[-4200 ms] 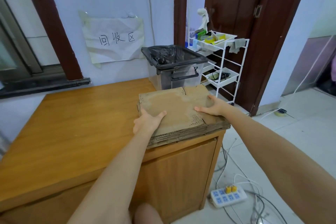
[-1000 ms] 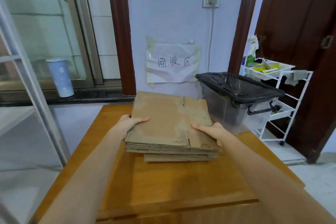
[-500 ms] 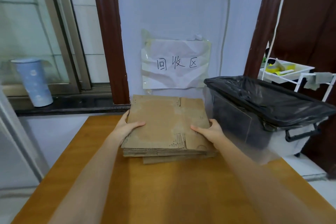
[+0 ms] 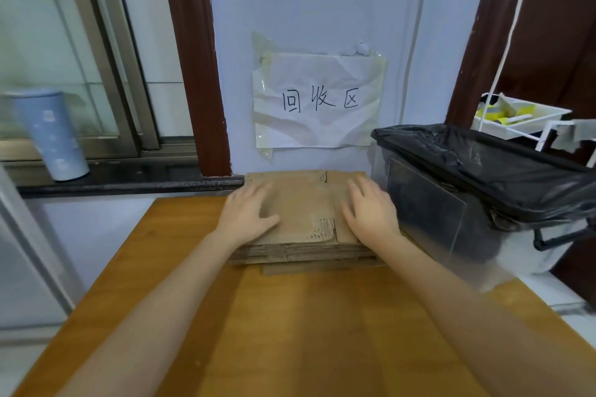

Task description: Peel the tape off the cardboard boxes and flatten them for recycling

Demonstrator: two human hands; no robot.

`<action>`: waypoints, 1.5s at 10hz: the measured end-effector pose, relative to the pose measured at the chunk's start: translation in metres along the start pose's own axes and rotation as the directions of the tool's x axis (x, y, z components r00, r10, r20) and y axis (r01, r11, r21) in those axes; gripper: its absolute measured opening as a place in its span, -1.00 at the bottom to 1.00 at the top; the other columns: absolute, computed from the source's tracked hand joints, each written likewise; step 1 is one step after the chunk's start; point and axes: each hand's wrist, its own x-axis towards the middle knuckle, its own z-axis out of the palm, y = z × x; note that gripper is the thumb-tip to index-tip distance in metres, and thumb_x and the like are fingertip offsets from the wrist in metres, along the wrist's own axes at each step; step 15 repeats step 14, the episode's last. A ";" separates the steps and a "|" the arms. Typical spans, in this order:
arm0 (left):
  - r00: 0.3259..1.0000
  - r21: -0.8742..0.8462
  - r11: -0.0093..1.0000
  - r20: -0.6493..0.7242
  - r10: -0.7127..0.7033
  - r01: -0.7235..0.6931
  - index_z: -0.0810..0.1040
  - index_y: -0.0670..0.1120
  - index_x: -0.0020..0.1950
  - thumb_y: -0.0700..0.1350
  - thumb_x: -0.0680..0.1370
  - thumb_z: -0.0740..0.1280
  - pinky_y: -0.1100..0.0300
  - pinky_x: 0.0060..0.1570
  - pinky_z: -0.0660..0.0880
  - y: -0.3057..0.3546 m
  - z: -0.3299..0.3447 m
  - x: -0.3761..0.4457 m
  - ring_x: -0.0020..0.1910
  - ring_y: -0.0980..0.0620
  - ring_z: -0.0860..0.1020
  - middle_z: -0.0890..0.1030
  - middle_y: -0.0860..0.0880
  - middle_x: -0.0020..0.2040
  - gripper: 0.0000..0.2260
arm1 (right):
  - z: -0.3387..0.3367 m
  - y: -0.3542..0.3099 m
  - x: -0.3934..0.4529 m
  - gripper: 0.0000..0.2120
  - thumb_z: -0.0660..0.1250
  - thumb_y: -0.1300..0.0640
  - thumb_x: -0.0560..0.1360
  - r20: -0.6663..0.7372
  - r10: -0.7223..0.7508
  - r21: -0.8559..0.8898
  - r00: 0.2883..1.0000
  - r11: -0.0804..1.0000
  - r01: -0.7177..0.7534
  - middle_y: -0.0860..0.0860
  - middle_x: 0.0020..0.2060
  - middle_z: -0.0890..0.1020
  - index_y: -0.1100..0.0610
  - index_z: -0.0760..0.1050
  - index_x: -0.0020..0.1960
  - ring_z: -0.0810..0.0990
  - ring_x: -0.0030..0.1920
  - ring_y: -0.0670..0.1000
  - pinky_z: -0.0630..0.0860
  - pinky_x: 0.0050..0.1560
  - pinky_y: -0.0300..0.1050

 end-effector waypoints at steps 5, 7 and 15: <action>0.936 0.419 0.864 0.319 0.147 -0.278 -0.20 0.04 0.57 0.26 0.57 0.12 -0.27 0.44 0.00 0.021 0.029 -0.029 0.54 -0.23 -0.08 -0.08 -0.15 0.58 -0.27 | 0.023 -0.008 -0.016 -0.07 0.14 -0.43 0.42 0.429 -0.268 -0.165 0.863 0.916 0.367 0.07 0.56 -0.09 0.00 -0.18 0.57 -0.11 0.55 0.06 -0.04 0.48 0.21; 0.941 0.385 0.883 0.302 0.153 -0.267 -0.20 0.01 0.57 0.13 0.63 0.10 -0.33 0.42 -0.06 0.032 0.045 -0.015 0.53 -0.27 -0.13 -0.13 -0.16 0.58 -0.35 | 0.034 0.012 -0.004 -0.15 0.17 -0.38 0.45 0.390 -0.254 -0.081 0.885 0.948 0.308 0.06 0.56 -0.06 -0.03 -0.08 0.56 -0.11 0.55 0.03 -0.12 0.51 0.16; 0.955 0.207 0.970 0.292 0.060 -0.124 -0.15 0.11 0.57 0.21 0.54 0.22 -0.07 0.49 -0.18 0.045 0.025 0.000 0.55 -0.01 -0.13 -0.09 -0.02 0.59 -0.25 | 0.007 0.002 0.008 -0.46 -0.18 -0.18 0.64 0.397 -0.112 0.025 0.911 0.993 0.112 0.05 0.56 -0.08 -0.01 -0.01 0.57 -0.14 0.55 0.01 -0.21 0.52 0.08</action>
